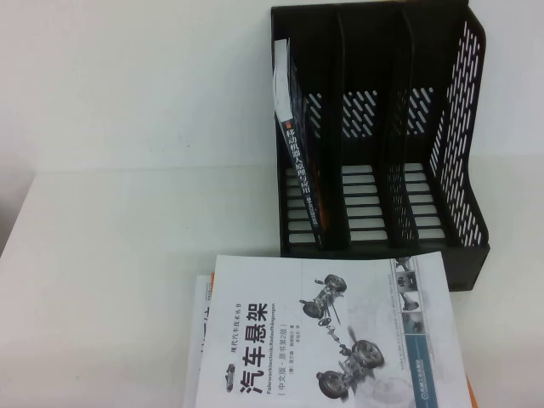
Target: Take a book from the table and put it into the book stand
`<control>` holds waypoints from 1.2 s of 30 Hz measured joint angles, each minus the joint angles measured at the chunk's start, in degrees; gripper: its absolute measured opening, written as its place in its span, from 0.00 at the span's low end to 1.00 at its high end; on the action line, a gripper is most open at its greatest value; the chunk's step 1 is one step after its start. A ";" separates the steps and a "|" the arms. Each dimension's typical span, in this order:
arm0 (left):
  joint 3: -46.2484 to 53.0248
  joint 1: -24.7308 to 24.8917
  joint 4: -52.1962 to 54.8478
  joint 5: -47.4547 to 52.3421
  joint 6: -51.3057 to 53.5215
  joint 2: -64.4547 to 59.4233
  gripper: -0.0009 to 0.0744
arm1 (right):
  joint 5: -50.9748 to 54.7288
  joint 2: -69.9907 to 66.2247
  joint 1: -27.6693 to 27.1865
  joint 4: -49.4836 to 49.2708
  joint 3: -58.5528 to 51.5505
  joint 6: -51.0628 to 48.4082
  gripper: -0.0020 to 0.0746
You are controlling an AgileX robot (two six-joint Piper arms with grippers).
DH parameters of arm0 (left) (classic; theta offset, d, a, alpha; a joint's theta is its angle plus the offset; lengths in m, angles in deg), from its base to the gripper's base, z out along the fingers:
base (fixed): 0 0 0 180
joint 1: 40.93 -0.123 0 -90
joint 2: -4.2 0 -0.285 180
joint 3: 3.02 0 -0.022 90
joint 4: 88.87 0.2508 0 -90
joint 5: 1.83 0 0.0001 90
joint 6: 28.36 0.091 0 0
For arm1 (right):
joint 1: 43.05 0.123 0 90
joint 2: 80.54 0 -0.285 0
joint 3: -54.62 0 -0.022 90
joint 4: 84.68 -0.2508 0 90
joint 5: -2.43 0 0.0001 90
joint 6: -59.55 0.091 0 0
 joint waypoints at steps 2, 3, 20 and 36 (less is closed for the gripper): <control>0.00 0.00 0.00 0.00 0.00 0.00 0.01 | 0.00 0.00 0.00 0.00 0.00 0.00 0.02; 0.00 0.00 0.00 0.00 0.00 0.00 0.01 | 0.00 0.00 0.00 0.00 0.00 0.00 0.02; 0.00 0.00 0.04 -0.47 0.10 0.00 0.01 | 0.00 0.00 0.00 0.00 0.00 0.00 0.02; 0.33 0.00 0.38 -28.00 0.22 0.00 0.01 | -19.79 0.00 0.00 0.00 -0.25 0.00 0.02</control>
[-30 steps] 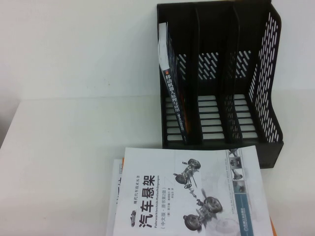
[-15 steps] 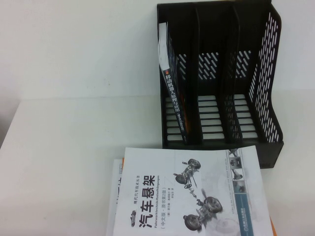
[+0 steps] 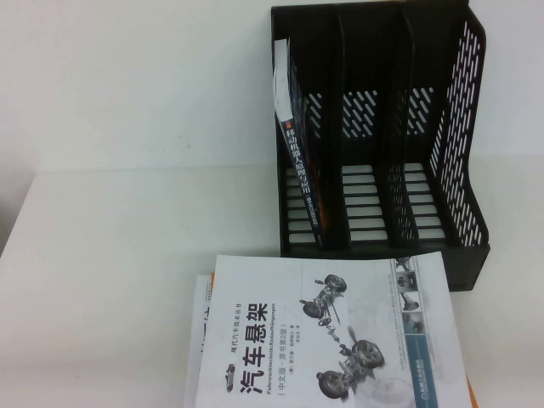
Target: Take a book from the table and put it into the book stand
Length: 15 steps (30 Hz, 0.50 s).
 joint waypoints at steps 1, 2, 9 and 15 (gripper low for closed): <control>0.00 0.00 0.00 -1.80 0.00 0.00 0.01 | -2.11 0.00 0.00 0.00 0.00 0.00 0.02; 0.00 0.00 0.00 -4.04 0.00 0.00 0.01 | -4.09 0.00 0.00 0.00 0.00 0.00 0.02; 0.00 0.00 0.00 -18.88 0.00 0.00 0.01 | -11.34 0.00 0.00 0.00 0.00 0.46 0.02; 0.00 0.00 0.11 -24.09 -2.76 0.14 0.01 | -20.08 0.00 0.00 -0.10 0.00 15.85 0.02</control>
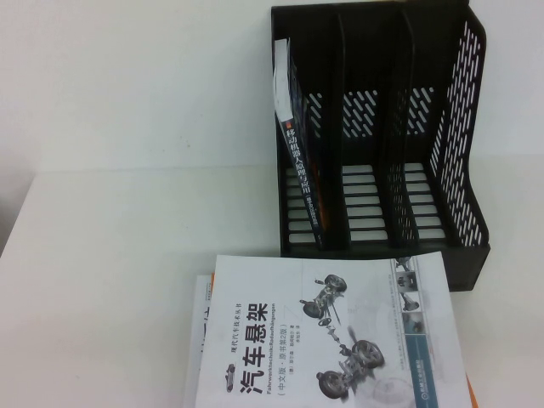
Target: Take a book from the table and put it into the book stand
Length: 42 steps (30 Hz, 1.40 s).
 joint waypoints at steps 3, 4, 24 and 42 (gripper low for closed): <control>0.00 0.00 -1.06 -0.95 -0.98 0.00 0.01 | -4.36 0.00 0.00 -0.66 0.00 1.64 0.02; 0.00 0.00 -1.84 -1.08 -1.70 0.02 0.01 | -5.13 0.00 0.00 -1.03 0.00 1.67 0.02; -26.03 0.39 -15.72 44.28 -14.33 -16.84 0.01 | 50.68 -24.10 0.00 -23.46 31.21 -14.86 0.02; -34.55 6.37 -35.36 61.90 9.89 -58.25 0.01 | 64.20 -69.82 0.00 -63.24 32.90 -63.09 0.02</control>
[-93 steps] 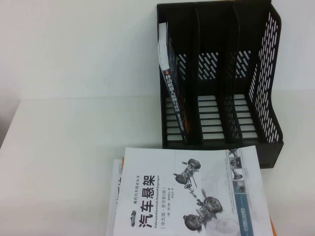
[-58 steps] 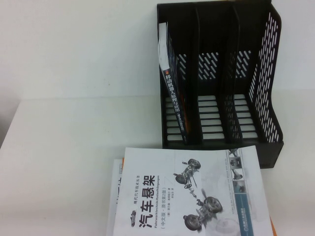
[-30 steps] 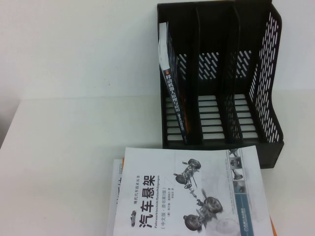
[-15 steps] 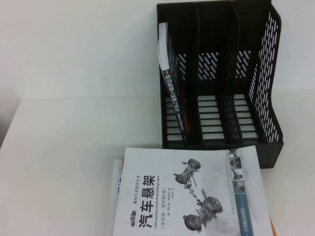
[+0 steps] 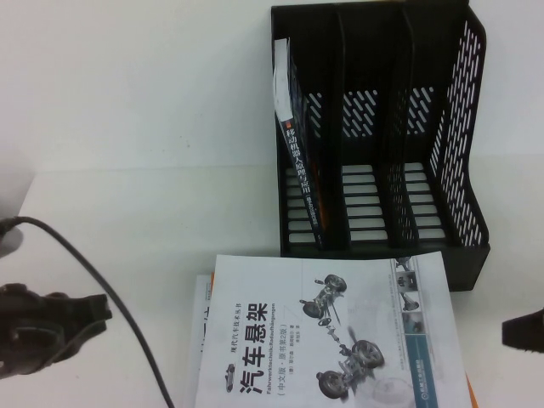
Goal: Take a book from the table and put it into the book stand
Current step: Push book with right arm
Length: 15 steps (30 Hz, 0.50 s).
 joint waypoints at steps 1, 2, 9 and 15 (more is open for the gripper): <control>-0.05 0.00 -0.85 0.15 0.70 -1.24 0.01 | 0.57 -1.24 0.00 0.00 0.12 -0.26 0.02; -0.09 0.00 -2.08 0.49 1.40 -2.46 0.01 | 0.96 -2.47 0.39 -0.11 0.24 -0.36 0.02; -0.41 0.00 -8.18 0.94 6.04 -5.68 0.01 | -1.70 -6.28 7.44 -0.11 0.24 -0.15 0.02; -0.52 0.00 -11.36 2.17 9.61 -5.68 0.01 | -7.70 -8.15 12.22 -0.32 0.24 0.75 0.02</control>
